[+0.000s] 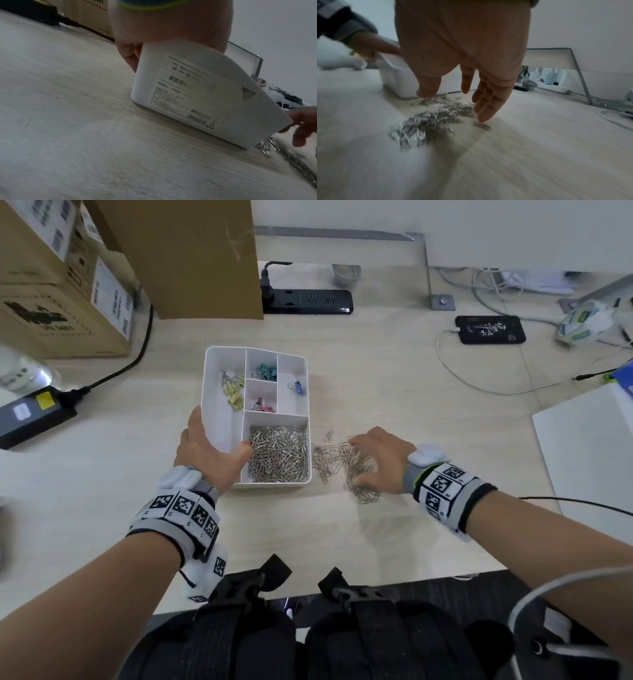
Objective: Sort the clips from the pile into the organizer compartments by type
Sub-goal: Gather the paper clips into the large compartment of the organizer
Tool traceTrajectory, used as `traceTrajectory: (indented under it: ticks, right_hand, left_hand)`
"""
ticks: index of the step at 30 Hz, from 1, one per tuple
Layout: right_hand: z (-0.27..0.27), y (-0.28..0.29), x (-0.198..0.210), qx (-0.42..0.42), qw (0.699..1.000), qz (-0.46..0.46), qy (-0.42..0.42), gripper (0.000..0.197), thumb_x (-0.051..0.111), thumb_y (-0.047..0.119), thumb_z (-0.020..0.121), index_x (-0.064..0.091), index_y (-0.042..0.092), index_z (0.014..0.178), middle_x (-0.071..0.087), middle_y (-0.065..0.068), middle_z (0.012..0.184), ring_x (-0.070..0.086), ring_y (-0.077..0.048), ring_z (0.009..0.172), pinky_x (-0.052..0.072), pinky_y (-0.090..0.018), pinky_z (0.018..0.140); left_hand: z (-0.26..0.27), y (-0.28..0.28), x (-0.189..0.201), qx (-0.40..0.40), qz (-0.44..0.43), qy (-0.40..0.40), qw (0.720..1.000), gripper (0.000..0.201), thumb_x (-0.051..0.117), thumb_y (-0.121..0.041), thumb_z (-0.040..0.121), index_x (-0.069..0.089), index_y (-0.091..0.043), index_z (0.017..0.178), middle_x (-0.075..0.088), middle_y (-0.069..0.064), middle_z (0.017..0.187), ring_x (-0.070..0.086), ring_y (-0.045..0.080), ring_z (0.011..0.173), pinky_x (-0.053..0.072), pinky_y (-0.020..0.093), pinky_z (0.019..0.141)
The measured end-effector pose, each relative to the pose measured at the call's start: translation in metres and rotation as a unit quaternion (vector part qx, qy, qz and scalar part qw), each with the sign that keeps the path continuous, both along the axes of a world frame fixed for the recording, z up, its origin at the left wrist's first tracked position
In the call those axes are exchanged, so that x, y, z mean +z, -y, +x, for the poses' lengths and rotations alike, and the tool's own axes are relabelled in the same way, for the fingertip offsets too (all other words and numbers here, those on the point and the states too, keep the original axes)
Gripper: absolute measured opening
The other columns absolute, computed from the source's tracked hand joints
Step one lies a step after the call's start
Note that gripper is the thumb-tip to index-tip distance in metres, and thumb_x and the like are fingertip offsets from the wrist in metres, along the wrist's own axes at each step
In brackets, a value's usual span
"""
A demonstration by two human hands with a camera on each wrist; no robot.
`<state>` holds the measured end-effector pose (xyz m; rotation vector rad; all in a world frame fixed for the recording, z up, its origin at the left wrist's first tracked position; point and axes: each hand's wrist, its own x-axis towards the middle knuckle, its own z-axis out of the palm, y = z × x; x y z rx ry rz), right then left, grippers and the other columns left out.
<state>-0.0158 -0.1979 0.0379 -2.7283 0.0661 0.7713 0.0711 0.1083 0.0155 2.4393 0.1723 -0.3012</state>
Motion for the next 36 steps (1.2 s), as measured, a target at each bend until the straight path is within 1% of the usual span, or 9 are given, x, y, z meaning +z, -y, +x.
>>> traceTrajectory:
  ticks: [4, 6, 9, 13, 18, 21, 24, 28, 36]
  right_hand:
    - [-0.024, 0.011, -0.009, 0.026, 0.997, -0.062, -0.023, 0.082, 0.069, 0.063, 0.065, 0.031, 0.032, 0.131, 0.044, 0.002, 0.122, 0.056, -0.021, 0.096, 0.053, -0.038, 0.076]
    - [-0.034, 0.013, -0.017, 0.021, 0.997, -0.063, -0.039, 0.07, 0.07, 0.058, 0.069, 0.035, 0.028, 0.121, 0.051, 0.002, 0.113, 0.058, -0.022, 0.086, 0.052, -0.037, 0.073]
    - [-0.043, 0.008, -0.026, -0.002, 0.998, -0.014, -0.059, 0.044, 0.069, 0.045, 0.079, 0.047, 0.024, 0.11, 0.06, 0.001, 0.102, 0.059, -0.022, 0.088, 0.049, -0.032, 0.076]
    - [-0.034, -0.009, -0.031, -0.039, 0.998, 0.047, 0.009, 0.016, 0.064, 0.031, 0.088, 0.057, 0.018, 0.095, 0.061, 0.002, 0.092, 0.055, -0.02, 0.084, 0.04, -0.028, 0.069]
    - [-0.008, -0.026, -0.031, -0.111, 0.985, 0.102, 0.08, 0.014, 0.066, 0.027, 0.087, 0.062, 0.017, 0.095, 0.063, 0.001, 0.093, 0.059, -0.018, 0.081, 0.05, -0.031, 0.075]
    - [0.002, -0.014, -0.027, -0.165, 0.977, 0.075, 0.115, 0.018, 0.064, 0.033, 0.088, 0.059, 0.02, 0.1, 0.053, 0.004, 0.095, 0.056, -0.016, 0.082, 0.045, -0.029, 0.073]
    - [0.004, 0.009, -0.025, -0.187, 0.981, -0.013, 0.057, 0.026, 0.056, 0.038, 0.091, 0.052, 0.021, 0.111, 0.05, 0.002, 0.103, 0.057, -0.021, 0.084, 0.045, -0.03, 0.072]
    - [-0.004, 0.018, -0.027, -0.189, 0.979, -0.077, 0.001, 0.018, 0.05, 0.034, 0.093, 0.052, 0.018, 0.102, 0.062, -0.003, 0.098, 0.057, -0.023, 0.076, 0.045, -0.029, 0.065]
    - [0.006, -0.027, -0.032, -0.252, 0.961, 0.098, 0.053, 0.004, 0.061, 0.023, 0.089, 0.061, 0.023, 0.093, 0.068, 0.003, 0.088, 0.065, -0.02, 0.081, 0.055, -0.03, 0.074]
  left_hand:
    - [0.0, 0.0, -0.002, -0.009, 0.001, 0.012, 1.0, 0.096, 0.062, -0.062, 0.062, 0.027, -0.029, 0.145, 0.057, 0.007, 0.125, 0.058, 0.035, 0.106, 0.054, 0.053, 0.084]
    - [-0.001, 0.001, -0.002, -0.007, 0.003, 0.014, 1.0, 0.097, 0.063, -0.061, 0.063, 0.026, -0.028, 0.146, 0.056, 0.008, 0.127, 0.058, 0.035, 0.108, 0.053, 0.053, 0.085]
    - [-0.002, 0.002, -0.001, -0.005, 0.01, 0.014, 1.0, 0.097, 0.063, -0.061, 0.064, 0.025, -0.029, 0.147, 0.055, 0.009, 0.128, 0.057, 0.035, 0.109, 0.053, 0.053, 0.086]
    - [-0.001, 0.001, -0.002, -0.005, 0.004, 0.009, 1.0, 0.096, 0.064, -0.061, 0.064, 0.024, -0.031, 0.147, 0.055, 0.008, 0.129, 0.057, 0.035, 0.11, 0.052, 0.053, 0.087]
    - [-0.001, 0.001, -0.002, -0.005, 0.003, 0.007, 1.0, 0.096, 0.064, -0.061, 0.064, 0.025, -0.031, 0.146, 0.056, 0.007, 0.128, 0.058, 0.034, 0.108, 0.053, 0.052, 0.086]
    - [-0.001, 0.002, 0.0, -0.004, 0.001, 0.009, 1.0, 0.096, 0.063, -0.061, 0.063, 0.026, -0.029, 0.146, 0.056, 0.009, 0.128, 0.057, 0.035, 0.109, 0.052, 0.053, 0.086]
    - [-0.002, 0.003, 0.001, -0.002, -0.002, 0.007, 1.0, 0.097, 0.062, -0.061, 0.063, 0.026, -0.028, 0.146, 0.056, 0.009, 0.127, 0.057, 0.036, 0.109, 0.052, 0.054, 0.087]
    - [-0.003, 0.003, 0.003, -0.003, -0.001, 0.005, 1.0, 0.096, 0.062, -0.059, 0.064, 0.025, -0.029, 0.147, 0.054, 0.009, 0.129, 0.056, 0.036, 0.11, 0.051, 0.053, 0.089]
    - [-0.003, 0.002, 0.003, -0.002, 0.012, -0.005, 1.0, 0.097, 0.063, -0.061, 0.065, 0.021, -0.032, 0.148, 0.052, 0.008, 0.133, 0.055, 0.036, 0.113, 0.051, 0.054, 0.09]
